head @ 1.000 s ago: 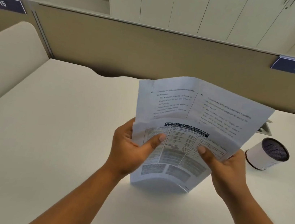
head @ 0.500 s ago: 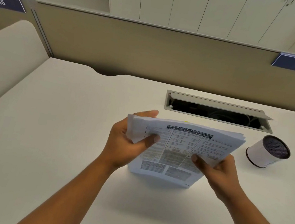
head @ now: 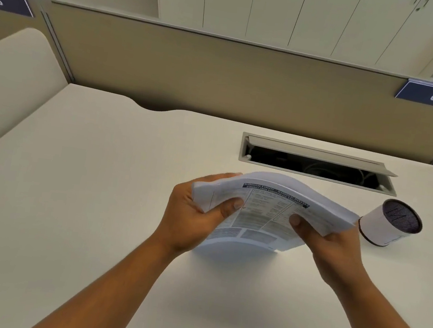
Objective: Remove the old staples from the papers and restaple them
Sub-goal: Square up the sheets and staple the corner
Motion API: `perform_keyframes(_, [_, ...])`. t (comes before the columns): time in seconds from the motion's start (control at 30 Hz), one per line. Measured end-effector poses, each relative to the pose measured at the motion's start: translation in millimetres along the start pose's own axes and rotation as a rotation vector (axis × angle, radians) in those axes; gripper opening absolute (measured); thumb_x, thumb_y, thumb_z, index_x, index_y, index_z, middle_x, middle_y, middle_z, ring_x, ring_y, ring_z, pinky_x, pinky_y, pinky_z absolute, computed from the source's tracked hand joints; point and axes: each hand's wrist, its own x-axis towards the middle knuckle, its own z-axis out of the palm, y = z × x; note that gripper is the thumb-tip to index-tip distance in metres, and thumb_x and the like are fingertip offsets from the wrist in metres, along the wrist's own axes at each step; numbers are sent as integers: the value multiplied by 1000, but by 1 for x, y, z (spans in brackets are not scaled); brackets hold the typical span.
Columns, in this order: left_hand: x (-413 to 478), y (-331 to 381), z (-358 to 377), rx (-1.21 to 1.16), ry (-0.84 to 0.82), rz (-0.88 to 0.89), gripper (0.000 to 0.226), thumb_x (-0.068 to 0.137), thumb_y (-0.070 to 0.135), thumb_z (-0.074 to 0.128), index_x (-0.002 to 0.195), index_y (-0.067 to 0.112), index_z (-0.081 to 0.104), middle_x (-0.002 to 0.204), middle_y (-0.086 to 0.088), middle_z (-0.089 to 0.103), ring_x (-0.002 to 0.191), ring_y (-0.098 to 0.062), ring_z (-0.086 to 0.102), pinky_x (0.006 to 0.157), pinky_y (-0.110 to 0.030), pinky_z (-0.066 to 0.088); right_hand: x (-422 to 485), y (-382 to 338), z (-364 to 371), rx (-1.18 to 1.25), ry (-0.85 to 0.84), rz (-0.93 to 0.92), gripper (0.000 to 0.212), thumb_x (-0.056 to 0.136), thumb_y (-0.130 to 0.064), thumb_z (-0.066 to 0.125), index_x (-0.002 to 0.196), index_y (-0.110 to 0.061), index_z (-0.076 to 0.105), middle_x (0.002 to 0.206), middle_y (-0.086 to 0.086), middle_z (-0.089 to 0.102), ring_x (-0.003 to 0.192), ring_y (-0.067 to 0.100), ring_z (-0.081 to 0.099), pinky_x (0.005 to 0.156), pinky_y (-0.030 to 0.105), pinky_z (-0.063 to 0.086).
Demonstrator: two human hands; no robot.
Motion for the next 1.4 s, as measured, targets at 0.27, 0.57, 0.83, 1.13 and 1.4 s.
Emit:
perform_keyframes(0.27, [4, 0, -1, -45, 34, -22, 26, 84, 21, 67, 100, 39, 76, 95, 15, 77, 94, -15, 73, 76, -27, 59, -5, 9, 5, 18, 4, 4, 43, 83, -13, 68, 102, -52, 69, 102, -19, 74, 98, 5, 70, 74, 19, 57])
perform_keyframes(0.57, [2, -9, 1, -55, 42, -140, 19, 77, 25, 72, 94, 32, 75, 93, 9, 79, 89, -19, 75, 73, -38, 63, -9, 15, 0, -120, -116, 0, 51, 74, -14, 76, 103, -55, 67, 107, -25, 72, 100, 2, 70, 72, 21, 59])
perform_keyframes(0.83, [-3, -12, 5, -74, 63, -130, 20, 83, 30, 63, 93, 42, 75, 92, 15, 77, 92, -16, 73, 74, -31, 61, -17, 28, 4, -2, -1, 39, 46, 82, -13, 70, 104, -54, 69, 109, -23, 72, 103, 3, 68, 78, 19, 57])
perform_keyframes(1.13, [2, -7, -10, 77, -6, 62, 31, 79, 13, 75, 108, 22, 71, 100, 17, 76, 98, -13, 70, 80, -25, 60, -11, 19, -1, -188, -56, -75, 48, 78, -24, 75, 112, -55, 63, 108, -30, 69, 106, -4, 64, 82, 10, 51])
perform_keyframes(1.4, [-1, -23, -3, 11, 4, -129, 31, 81, 15, 74, 96, 42, 71, 93, 22, 76, 94, -6, 71, 74, -22, 59, -14, 47, 10, -64, -39, 77, 43, 83, -14, 74, 111, -46, 66, 107, -20, 72, 102, 4, 68, 78, 20, 58])
